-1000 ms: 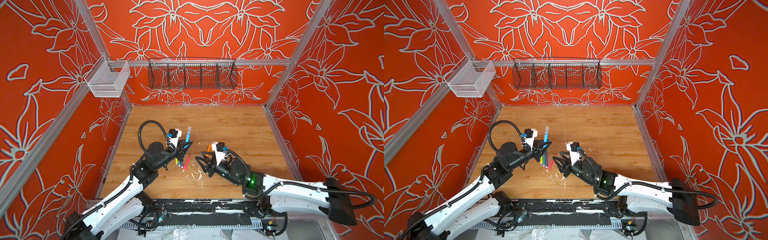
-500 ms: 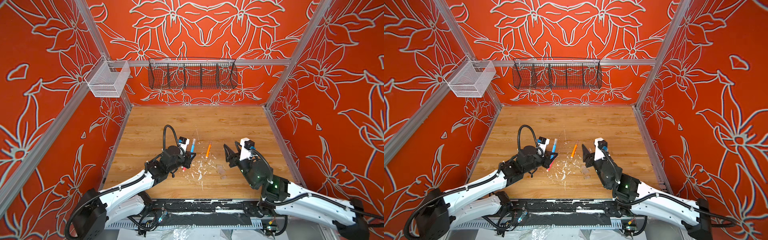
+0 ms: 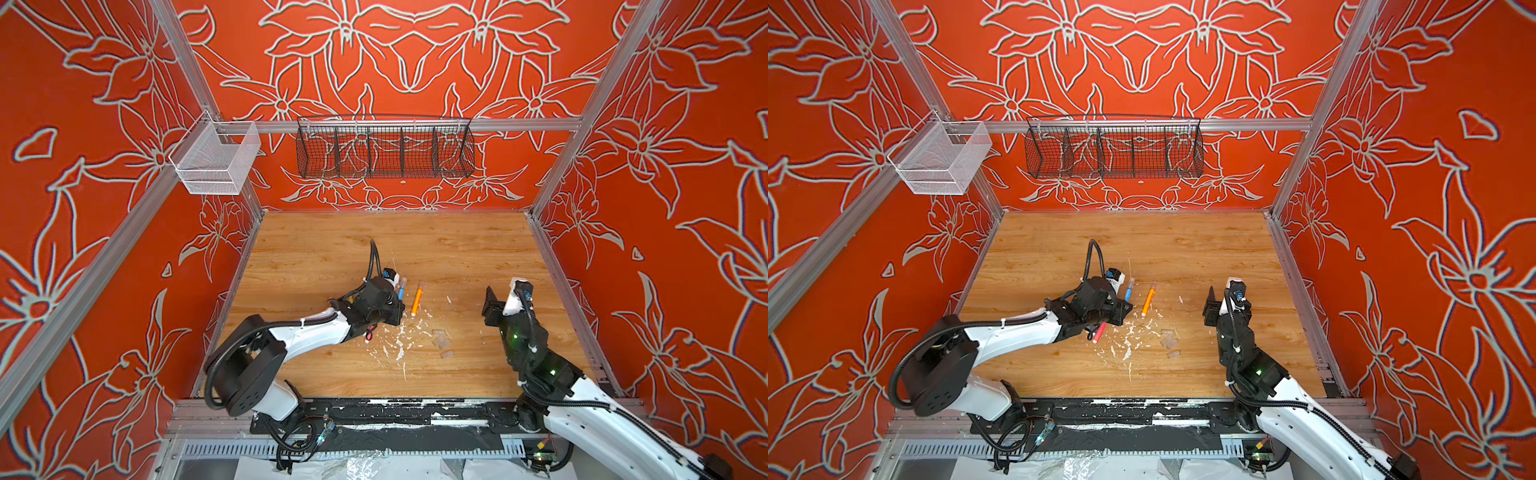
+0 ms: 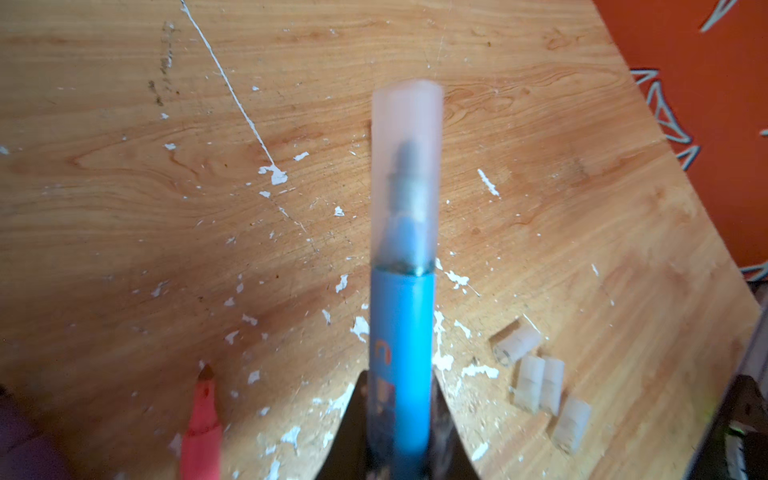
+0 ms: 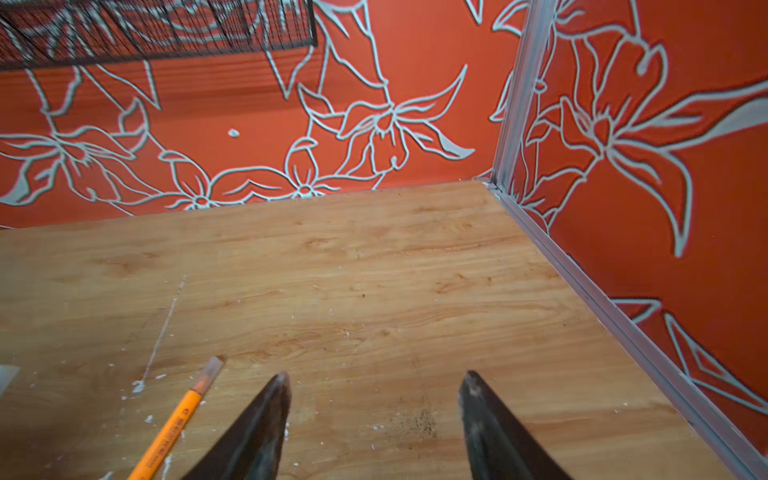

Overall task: Insert the pens into the pen caps
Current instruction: 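Lower the capped blue marker to the table and release it with the left gripper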

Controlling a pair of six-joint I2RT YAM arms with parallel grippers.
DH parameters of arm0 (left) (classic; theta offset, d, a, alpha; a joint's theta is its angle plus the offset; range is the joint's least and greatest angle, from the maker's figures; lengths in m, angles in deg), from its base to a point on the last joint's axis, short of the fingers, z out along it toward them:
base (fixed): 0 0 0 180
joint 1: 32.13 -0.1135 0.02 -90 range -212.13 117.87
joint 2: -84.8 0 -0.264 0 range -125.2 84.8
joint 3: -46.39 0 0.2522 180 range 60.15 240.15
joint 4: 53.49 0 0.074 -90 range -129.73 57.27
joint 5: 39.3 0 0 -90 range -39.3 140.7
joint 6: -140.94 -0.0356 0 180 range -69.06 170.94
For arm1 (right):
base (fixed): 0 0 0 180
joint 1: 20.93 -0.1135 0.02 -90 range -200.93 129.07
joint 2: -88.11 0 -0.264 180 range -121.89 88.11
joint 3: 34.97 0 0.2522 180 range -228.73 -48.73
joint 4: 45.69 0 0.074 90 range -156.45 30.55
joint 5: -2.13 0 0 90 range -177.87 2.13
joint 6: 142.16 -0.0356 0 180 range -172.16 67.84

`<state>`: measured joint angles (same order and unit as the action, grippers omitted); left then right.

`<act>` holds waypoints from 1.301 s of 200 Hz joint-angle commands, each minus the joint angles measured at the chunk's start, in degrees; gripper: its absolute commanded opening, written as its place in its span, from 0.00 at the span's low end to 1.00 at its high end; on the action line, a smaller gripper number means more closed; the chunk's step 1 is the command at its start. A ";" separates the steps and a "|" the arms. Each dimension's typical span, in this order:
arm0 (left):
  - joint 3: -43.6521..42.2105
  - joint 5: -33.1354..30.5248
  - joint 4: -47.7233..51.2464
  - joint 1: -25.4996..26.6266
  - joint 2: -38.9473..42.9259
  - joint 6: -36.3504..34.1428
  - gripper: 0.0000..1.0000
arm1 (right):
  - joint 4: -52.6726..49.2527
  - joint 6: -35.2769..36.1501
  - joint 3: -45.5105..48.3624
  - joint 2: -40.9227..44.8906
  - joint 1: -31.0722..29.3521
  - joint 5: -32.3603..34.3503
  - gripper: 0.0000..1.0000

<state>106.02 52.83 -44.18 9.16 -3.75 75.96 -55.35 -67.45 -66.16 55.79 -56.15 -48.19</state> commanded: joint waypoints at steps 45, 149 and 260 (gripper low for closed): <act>10.52 -3.40 7.77 1.08 -12.19 1.07 0.00 | 8.29 -3.15 2.09 -10.81 7.27 -7.58 0.66; 16.85 -6.79 11.30 1.24 -19.19 0.48 0.00 | 8.68 -3.17 1.87 -12.42 7.30 -9.83 0.66; 23.48 -5.56 13.47 1.22 -22.07 -1.58 0.25 | 8.52 -3.30 1.52 -13.32 7.27 -10.89 0.67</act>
<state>127.30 47.22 -31.80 10.21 -24.36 75.41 -47.57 -70.24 -63.84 42.74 -49.09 -58.48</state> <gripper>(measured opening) 0.238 0.671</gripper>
